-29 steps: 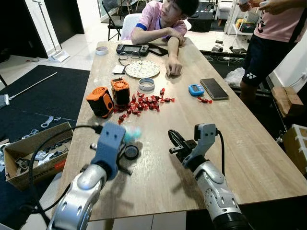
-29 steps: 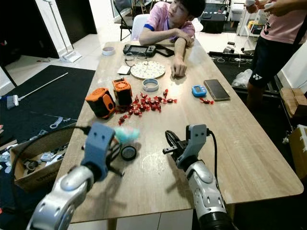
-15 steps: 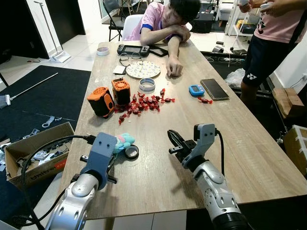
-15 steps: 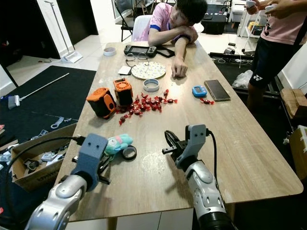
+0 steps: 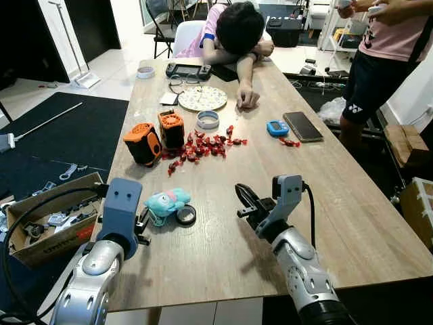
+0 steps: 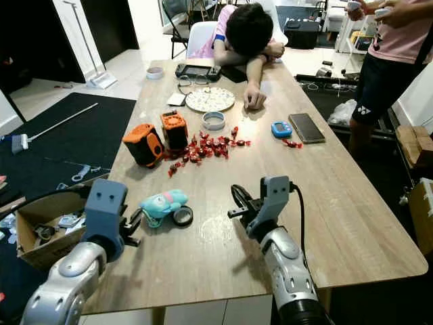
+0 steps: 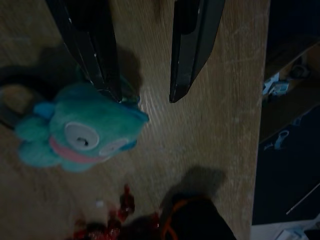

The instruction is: Hang keys on a hook

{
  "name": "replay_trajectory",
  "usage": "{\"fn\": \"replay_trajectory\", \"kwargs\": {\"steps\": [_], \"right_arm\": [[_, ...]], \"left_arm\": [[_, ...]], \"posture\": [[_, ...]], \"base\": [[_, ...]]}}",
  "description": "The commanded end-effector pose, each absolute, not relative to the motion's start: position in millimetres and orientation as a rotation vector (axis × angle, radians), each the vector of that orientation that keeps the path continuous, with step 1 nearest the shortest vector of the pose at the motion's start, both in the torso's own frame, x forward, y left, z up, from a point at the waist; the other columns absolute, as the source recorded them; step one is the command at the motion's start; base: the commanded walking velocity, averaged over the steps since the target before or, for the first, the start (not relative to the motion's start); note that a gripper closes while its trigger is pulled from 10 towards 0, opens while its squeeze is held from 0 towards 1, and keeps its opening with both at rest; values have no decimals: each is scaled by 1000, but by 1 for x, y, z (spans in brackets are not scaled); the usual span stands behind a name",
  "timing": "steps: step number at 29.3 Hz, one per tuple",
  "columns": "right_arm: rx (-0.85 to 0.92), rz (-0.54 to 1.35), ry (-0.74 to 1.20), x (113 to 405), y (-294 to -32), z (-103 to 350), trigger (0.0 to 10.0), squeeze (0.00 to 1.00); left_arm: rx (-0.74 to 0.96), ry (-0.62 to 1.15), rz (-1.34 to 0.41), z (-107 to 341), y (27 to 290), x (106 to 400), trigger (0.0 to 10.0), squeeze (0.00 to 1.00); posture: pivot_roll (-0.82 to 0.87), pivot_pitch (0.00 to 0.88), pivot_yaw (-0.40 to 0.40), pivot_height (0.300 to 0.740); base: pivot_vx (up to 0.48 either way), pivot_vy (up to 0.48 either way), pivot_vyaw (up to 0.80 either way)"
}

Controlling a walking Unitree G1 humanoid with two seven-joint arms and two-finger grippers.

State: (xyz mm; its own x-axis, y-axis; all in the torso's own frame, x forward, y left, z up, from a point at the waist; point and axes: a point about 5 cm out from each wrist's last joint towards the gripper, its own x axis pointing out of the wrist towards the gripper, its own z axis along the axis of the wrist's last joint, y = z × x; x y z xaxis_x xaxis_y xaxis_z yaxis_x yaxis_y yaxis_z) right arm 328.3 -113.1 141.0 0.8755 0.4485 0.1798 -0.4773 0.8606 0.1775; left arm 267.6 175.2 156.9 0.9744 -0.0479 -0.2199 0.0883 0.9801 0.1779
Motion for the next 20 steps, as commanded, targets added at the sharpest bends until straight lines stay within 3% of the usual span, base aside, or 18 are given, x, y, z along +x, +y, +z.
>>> {"fn": "replay_trajectory", "kwargs": {"steps": [1,8,17,18,19,20], "right_arm": [[224,504,-120,328,-109,138,10000,0],[225,494,-115,327,-112,136,10000,0],[228,497,-115,329,-109,137,10000,0],[229,498,-116,329,-108,137,10000,0],[229,499,-117,329,-108,138,10000,0],[229,498,-118,329,-108,137,10000,0]], "left_arm": [[220,262,-77,146,178,265,10000,0],[190,330,-178,134,163,257,10000,0],[159,343,-132,127,150,268,10000,0],[159,339,-104,126,151,271,4824,0],[159,337,-87,126,152,273,4824,0],[156,332,-71,127,154,274,2275,0]], "posture": [[207,142,20,740],[205,148,26,740],[208,147,26,740],[208,147,26,740],[208,147,26,740],[205,147,28,740]], "base": [[0,0,0],[0,0,0],[0,0,0],[0,0,0],[0,0,0],[0,0,0]]}}
